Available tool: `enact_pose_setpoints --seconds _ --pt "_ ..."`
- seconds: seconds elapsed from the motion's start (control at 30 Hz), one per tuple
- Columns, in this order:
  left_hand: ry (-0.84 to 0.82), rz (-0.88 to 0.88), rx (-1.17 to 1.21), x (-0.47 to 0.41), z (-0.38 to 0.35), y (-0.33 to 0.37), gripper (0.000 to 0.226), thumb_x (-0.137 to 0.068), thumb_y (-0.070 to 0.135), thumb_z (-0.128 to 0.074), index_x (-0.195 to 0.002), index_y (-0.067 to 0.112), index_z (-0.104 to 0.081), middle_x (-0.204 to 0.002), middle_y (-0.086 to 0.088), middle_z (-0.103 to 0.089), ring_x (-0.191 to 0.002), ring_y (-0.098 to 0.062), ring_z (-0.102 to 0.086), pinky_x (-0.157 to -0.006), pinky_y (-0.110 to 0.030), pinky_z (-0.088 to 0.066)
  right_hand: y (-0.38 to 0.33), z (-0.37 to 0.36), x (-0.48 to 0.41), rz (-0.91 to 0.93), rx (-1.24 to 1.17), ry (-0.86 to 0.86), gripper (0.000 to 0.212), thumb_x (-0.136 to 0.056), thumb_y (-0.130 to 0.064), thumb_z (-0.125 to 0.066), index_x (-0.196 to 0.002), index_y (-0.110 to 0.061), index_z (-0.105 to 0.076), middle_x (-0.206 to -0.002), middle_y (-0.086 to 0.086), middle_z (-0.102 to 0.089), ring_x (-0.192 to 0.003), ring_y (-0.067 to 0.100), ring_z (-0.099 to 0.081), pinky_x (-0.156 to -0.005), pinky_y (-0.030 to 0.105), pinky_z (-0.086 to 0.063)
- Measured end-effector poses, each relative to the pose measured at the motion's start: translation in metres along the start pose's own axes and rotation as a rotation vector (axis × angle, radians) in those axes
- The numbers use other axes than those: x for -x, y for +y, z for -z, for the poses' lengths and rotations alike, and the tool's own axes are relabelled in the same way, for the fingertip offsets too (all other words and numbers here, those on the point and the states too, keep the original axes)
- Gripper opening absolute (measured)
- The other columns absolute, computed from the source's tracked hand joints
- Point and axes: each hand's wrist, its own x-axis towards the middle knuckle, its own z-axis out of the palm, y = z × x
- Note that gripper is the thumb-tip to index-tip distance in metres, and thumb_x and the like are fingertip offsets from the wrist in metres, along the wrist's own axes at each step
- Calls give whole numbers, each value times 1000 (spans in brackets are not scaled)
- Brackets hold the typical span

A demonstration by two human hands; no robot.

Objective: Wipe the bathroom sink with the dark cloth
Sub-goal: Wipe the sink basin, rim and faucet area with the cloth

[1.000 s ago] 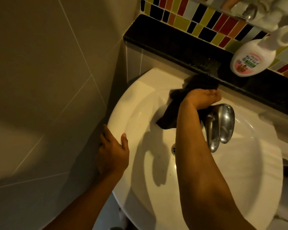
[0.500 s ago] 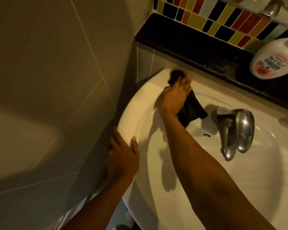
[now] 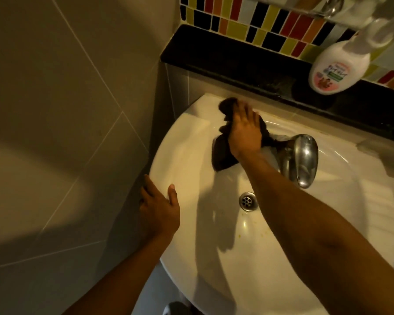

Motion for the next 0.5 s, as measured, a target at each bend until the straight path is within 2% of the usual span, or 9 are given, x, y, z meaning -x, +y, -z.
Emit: enact_pose_setpoints --seconds 0.07,0.13,0.2,0.27,0.33,0.4,0.5 --pt "-30 28 53 0 2 1 70 -89 40 -59 -139 -4 -37 -123 -32 -55 -91 -49 -62 -69 -49 -54 7 -3 12 -222 96 19 77 -89 -8 -54 -151 -11 -7 -160 14 -7 -147 31 -2 -120 48 -7" --pt "-38 48 51 0 3 1 71 -91 42 -56 -142 -2 -34 -127 -31 -53 -94 -49 -62 -71 -50 -53 6 -3 23 -311 105 -10 80 -88 -7 -55 -150 -5 -5 -159 19 -1 -147 34 1 -120 48 -5" --pt "-67 72 43 0 6 3 71 -90 43 -56 -142 0 -35 -127 -29 -54 -92 -48 -62 -70 -50 -53 3 -3 37 -315 -8 -25 75 -88 -5 -54 -148 -1 -12 -158 21 -4 -147 36 -1 -118 49 -5" --pt "-84 62 22 1 5 4 70 -87 41 -61 -139 -1 -40 -122 -29 -58 -81 -46 -65 -62 -46 -54 5 -9 60 -263 22 -14 76 -88 -2 -56 -149 -4 -11 -159 19 -7 -147 34 -1 -116 46 0" --pt "-61 62 0 0 4 2 70 -83 40 -68 -135 -2 -46 -115 -29 -62 -73 -44 -67 -56 -43 -54 12 -11 83 -164 94 -8 77 -88 -1 -55 -149 -3 -8 -159 18 -5 -147 33 0 -117 45 -3" --pt "-33 61 13 0 5 2 70 -82 40 -68 -135 -1 -47 -117 -28 -62 -76 -44 -67 -57 -43 -55 20 -10 86 -96 96 -24 71 -88 -1 -52 -147 2 -13 -158 22 -9 -146 37 -4 -119 48 -12" --pt "-68 66 80 0 7 2 70 -89 44 -57 -141 1 -38 -126 -28 -56 -86 -46 -65 -67 -46 -55 12 -11 54 -219 -14 68 65 -89 -1 -53 -144 7 -20 -154 28 -17 -144 42 -14 -118 51 -13"
